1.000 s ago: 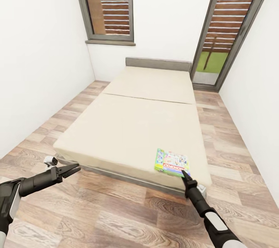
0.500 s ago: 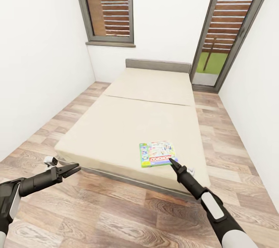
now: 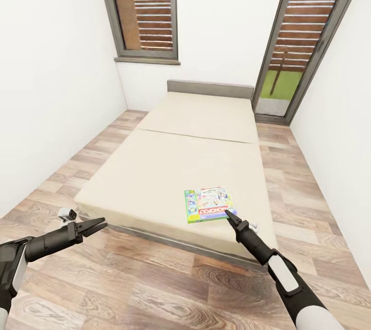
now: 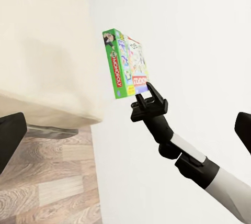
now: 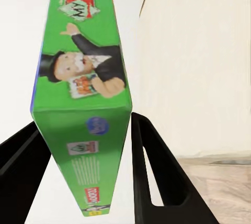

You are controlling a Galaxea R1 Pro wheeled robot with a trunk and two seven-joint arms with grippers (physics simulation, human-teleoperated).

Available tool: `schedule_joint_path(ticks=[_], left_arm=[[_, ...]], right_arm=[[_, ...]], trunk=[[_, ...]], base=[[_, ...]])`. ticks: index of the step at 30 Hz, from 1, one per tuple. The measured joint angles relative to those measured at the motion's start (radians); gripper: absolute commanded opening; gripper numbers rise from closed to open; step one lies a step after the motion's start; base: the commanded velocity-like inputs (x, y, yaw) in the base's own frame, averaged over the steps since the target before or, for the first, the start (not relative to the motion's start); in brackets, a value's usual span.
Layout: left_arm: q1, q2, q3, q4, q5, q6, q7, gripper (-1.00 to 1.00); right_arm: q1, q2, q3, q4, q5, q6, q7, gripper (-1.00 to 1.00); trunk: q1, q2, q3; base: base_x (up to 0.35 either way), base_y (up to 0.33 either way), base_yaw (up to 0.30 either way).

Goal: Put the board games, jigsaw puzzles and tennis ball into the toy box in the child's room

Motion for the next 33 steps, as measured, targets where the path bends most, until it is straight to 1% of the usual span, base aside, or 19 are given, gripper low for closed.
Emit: schedule_joint_path(ticks=[3,4,6,12,14,17,19,22,26,29,31,33], left_arm=[[0.0,0.0,0.0,0.0,0.0,0.0,0.0,1.0],[0.0,0.0,0.0,0.0,0.0,0.0,0.0,1.0],[0.0,0.0,0.0,0.0,0.0,0.0,0.0,1.0],[0.0,0.0,0.0,0.0,0.0,0.0,0.0,1.0],[0.0,0.0,0.0,0.0,-0.001,0.0,0.0,1.0],[0.0,0.0,0.0,0.0,-0.001,0.0,0.0,1.0],[0.0,0.0,0.0,0.0,-0.002,0.0,0.0,1.0],[0.0,0.0,0.0,0.0,-0.003,0.0,0.0,1.0],[0.0,0.003,0.002,0.0,-0.007,-0.001,0.0,1.0],[0.0,0.015,0.009,0.0,-0.009,0.0,0.0,1.0],[0.0,0.028,0.012,0.001,-0.01,0.001,0.0,1.0],[0.0,0.046,0.013,0.004,-0.011,0.001,0.0,1.0]], right_arm=[[0.0,0.0,0.001,0.0,-0.001,0.009,-0.008,-1.0],[0.0,-0.002,0.006,0.0,0.003,0.045,-0.011,-1.0],[0.0,-0.002,0.003,-0.001,0.001,0.062,-0.009,-1.0],[-0.001,-0.003,0.005,-0.002,0.004,0.071,-0.009,-1.0],[-0.001,-0.004,0.005,-0.002,0.019,0.073,-0.014,-1.0],[0.0,-0.013,0.005,-0.002,0.073,0.079,-0.018,-1.0],[0.0,-0.019,0.004,-0.003,0.103,0.077,-0.006,-1.0],[0.001,-0.021,0.002,-0.031,0.112,0.074,0.009,-1.0],[0.001,-0.023,0.001,-0.066,0.119,0.072,0.011,-1.0],[0.001,-0.023,0.001,-0.07,0.12,0.072,0.008,-1.0],[0.001,-0.024,0.001,-0.071,0.12,0.071,0.006,-1.0],[0.001,-0.024,0.001,-0.071,0.121,0.07,0.004,-1.0]], trunk=[[-0.012,0.021,0.009],[-0.015,0.028,0.013],[-0.023,0.042,0.019],[-0.046,0.084,0.038],[-0.054,0.098,0.044],[-0.065,0.119,0.053],[-0.073,0.133,0.06],[-0.084,0.154,0.069],[-0.1,0.182,0.082],[-0.111,0.203,0.092],[-0.119,0.217,0.101],[-0.127,0.231,0.11]], base=[[0.0,0.0,0.0],[0.0,0.0,0.0],[0.0,0.0,0.0],[0.0,0.0,0.0],[0.0,0.0,0.0],[0.0,0.0,0.0],[0.0,0.0,0.0],[0.0,0.0,0.0],[0.0,0.0,0.0],[0.0,0.0,0.015],[0.0,0.0,0.051],[0.0,0.0,0.063]])
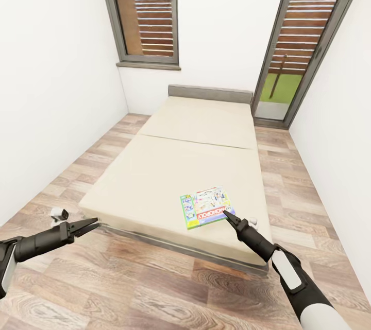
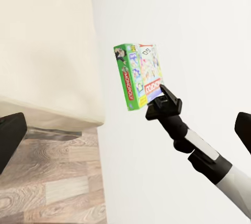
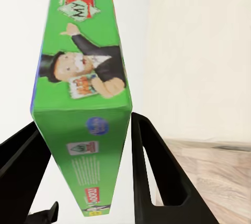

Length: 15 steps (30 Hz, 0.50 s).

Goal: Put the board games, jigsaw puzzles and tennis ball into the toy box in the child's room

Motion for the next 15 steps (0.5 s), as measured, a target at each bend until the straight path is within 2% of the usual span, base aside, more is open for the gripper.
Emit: schedule_joint_path(ticks=[2,6,13,15], left_arm=[[0.0,0.016,0.001,0.01,0.0,0.0,0.002,1.0],[0.0,0.035,0.009,0.02,-0.001,0.0,0.083,1.0],[0.0,0.041,0.011,0.021,-0.004,0.001,0.198,1.0],[0.0,0.041,0.011,0.021,-0.003,0.001,0.236,1.0]], right_arm=[[0.0,0.0,0.0,0.0,0.001,-0.001,-0.001,-1.0],[0.0,0.0,0.0,0.001,0.002,-0.002,-0.002,-1.0],[0.0,0.0,0.0,0.004,0.002,-0.005,-0.002,-1.0],[0.0,0.0,-0.001,0.005,0.001,-0.028,-0.001,-1.0]], trunk=[[-0.008,0.014,0.009],[-0.023,0.042,0.028],[-0.05,0.091,0.061],[-0.058,0.105,0.07]], base=[[0.0,0.0,0.069],[0.0,0.0,0.071],[0.0,0.0,0.073],[0.0,0.0,0.079]])
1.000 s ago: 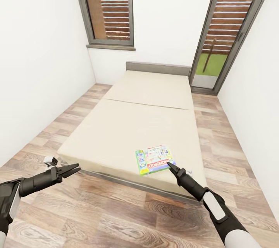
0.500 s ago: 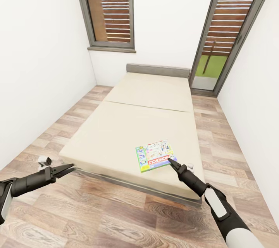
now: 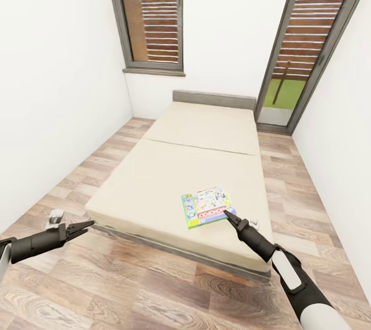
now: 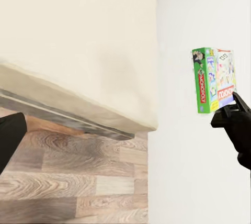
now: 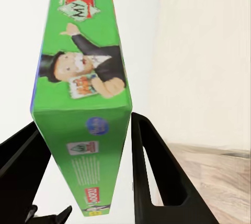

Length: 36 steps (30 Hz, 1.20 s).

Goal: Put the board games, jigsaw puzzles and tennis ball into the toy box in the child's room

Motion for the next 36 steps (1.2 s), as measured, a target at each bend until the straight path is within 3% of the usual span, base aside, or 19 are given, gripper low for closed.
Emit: schedule_joint_path(ticks=[14,28,36], left_arm=[[0.0,-0.005,-0.004,0.0,-0.002,0.0,0.06,1.0],[0.0,-0.009,-0.014,0.0,-0.002,0.0,0.065,1.0],[0.0,-0.009,-0.01,-0.001,-0.001,-0.005,0.056,1.0]], right_arm=[[0.0,0.007,0.002,0.001,0.002,-0.029,-0.002,-1.0],[0.0,0.006,0.002,0.0,0.002,-0.031,-0.002,-1.0],[0.0,0.006,0.002,0.0,0.003,-0.031,-0.002,-1.0]], trunk=[[-0.054,0.098,0.066],[-0.107,0.196,0.126],[-0.108,0.196,0.139]], base=[[0.0,0.0,0.109],[0.0,0.0,0.056],[0.0,0.0,0.088]])
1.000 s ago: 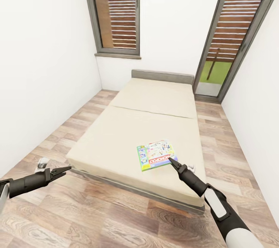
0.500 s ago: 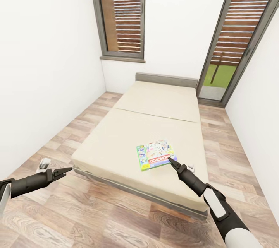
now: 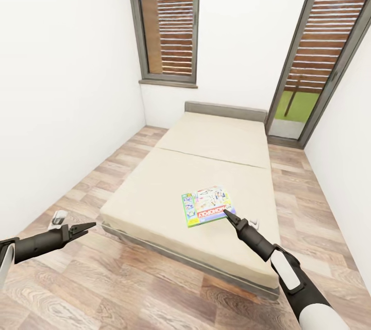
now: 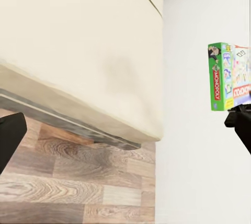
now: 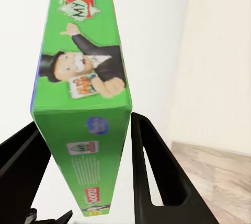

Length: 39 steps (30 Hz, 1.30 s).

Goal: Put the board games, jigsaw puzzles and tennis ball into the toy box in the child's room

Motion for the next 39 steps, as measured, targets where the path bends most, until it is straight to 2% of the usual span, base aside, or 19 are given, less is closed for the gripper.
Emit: schedule_joint_path(ticks=[10,24,29,39], left_arm=[[0.0,0.0,-0.004,0.0,0.0,0.0,0.002,1.0],[0.0,0.0,-0.005,0.0,0.0,0.0,0.004,1.0],[0.0,-0.001,-0.005,0.0,0.001,0.0,0.004,1.0],[0.0,-0.001,-0.005,-0.001,0.001,0.0,0.003,1.0]], right_arm=[[0.0,0.001,0.0,0.0,0.001,-0.021,0.001,-1.0],[0.0,0.007,0.0,-0.002,0.001,-0.024,-0.012,-1.0],[0.0,0.008,0.001,-0.005,0.001,-0.024,-0.025,-1.0],[0.0,0.009,0.003,-0.005,0.002,-0.024,-0.026,-1.0]], trunk=[[0.0,0.0,0.016],[0.0,0.0,0.037],[0.0,0.0,0.039],[0.0,0.0,0.047]], base=[[0.0,-0.044,0.098],[0.0,-0.268,0.168],[0.0,-0.05,0.092],[0.0,-0.008,0.239]])
